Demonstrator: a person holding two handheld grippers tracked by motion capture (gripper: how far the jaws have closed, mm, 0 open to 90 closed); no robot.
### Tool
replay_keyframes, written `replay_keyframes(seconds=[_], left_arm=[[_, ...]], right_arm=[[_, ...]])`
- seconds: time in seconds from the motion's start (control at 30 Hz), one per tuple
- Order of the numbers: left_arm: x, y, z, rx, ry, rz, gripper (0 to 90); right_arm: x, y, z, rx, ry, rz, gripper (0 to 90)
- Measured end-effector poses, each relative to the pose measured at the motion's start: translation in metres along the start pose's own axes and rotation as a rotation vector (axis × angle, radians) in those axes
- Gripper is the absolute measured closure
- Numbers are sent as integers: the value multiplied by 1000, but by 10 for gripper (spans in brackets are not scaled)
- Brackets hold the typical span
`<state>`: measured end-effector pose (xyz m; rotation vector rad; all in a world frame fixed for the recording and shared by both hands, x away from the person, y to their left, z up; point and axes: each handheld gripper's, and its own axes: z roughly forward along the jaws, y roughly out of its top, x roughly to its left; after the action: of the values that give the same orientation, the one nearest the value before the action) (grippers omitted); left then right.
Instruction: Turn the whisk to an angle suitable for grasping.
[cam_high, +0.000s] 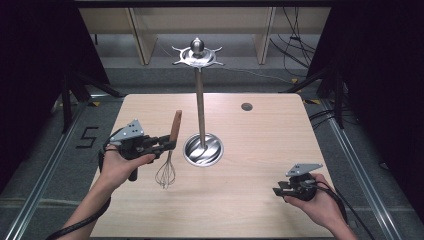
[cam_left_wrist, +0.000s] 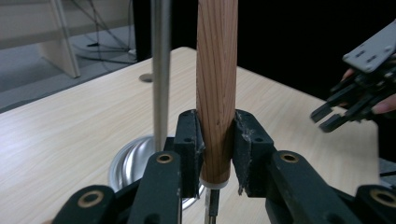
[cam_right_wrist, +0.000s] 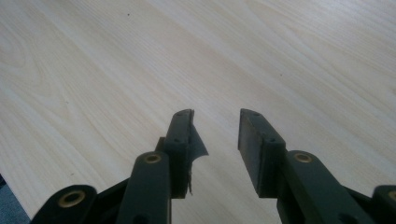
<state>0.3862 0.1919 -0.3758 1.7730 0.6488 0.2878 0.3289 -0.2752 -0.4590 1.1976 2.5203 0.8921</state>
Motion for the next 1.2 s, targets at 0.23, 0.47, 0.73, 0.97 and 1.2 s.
replay_keyframes(seconds=[0.23, 0.47, 0.73, 0.97, 1.2], left_arm=[[-8, 15, 10, -46, -47, 16, 721], [-14, 28, 17, -64, -69, 40, 721], [-19, 39, 18, -87, -95, 50, 721], [-22, 47, 20, -105, -106, 59, 720], [-25, 52, 20, -117, -113, 66, 720]], right_arm=[[-1, 1, -2, 14, 4, -8, 653], [0, 0, -1, -17, 6, 22, 650], [-2, 0, -3, 0, 4, -2, 643], [-2, -1, -1, -23, -2, 4, 641], [-2, 0, -4, 6, 1, 10, 639]])
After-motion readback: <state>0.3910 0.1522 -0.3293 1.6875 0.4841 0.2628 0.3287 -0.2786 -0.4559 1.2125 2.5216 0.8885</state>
